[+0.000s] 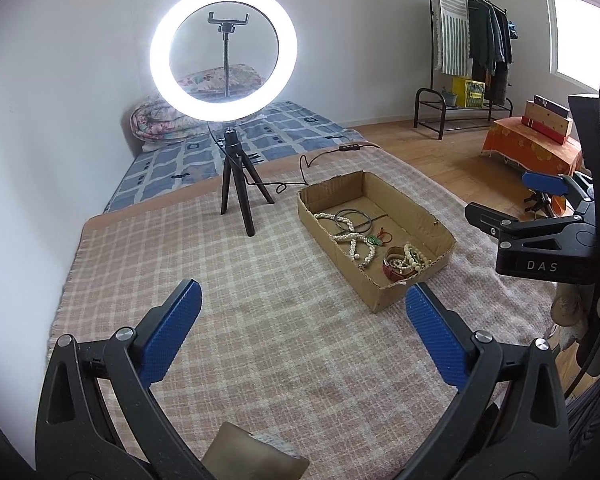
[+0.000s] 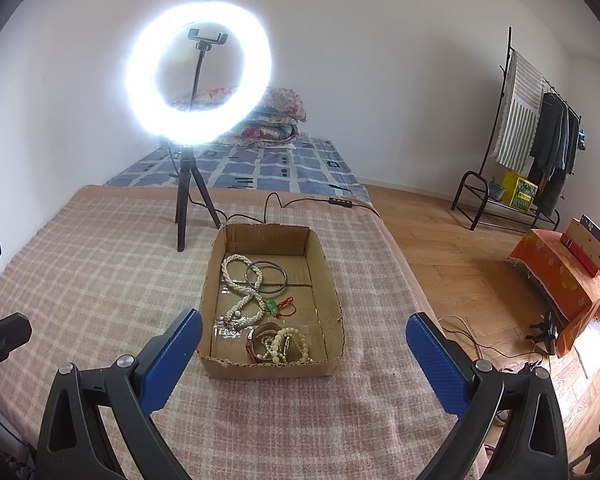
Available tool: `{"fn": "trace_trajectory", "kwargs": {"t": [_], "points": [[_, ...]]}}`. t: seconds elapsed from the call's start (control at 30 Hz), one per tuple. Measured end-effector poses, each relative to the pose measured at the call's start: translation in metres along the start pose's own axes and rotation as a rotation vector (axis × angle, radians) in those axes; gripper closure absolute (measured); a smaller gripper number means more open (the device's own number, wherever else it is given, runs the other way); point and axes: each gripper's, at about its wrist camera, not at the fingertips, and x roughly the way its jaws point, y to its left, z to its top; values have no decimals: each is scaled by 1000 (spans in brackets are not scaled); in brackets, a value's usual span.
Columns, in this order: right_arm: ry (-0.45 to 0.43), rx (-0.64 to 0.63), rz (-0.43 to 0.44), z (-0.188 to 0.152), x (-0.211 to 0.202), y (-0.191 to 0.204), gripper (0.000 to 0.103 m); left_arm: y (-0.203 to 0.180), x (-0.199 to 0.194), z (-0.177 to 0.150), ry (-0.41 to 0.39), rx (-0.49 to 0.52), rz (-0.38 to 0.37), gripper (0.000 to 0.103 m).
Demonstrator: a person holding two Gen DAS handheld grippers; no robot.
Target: Organize jewelry
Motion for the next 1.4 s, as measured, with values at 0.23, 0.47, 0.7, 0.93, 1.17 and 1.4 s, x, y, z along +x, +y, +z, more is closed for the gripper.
{"fn": "trace_trajectory", "kwargs": {"t": [0.23, 0.47, 0.7, 0.93, 1.17, 1.4], "points": [[2, 0, 1, -1, 1, -1, 0, -1, -1, 0, 0, 0, -6, 0], [6, -1, 1, -1, 1, 0, 0, -2, -1, 0, 3, 0, -10, 0], [9, -9, 2, -3, 2, 1, 0, -3, -1, 0, 8, 1, -15, 0], [10, -14, 3, -3, 2, 3, 0, -3, -3, 0, 10, 4, -7, 0], [13, -14, 5, -4, 2, 4, 0, -2, -3, 0, 11, 5, 0, 0], [17, -22, 11, -4, 3, 4, 0, -1, -3, 1, 5, 6, 5, 0]]}}
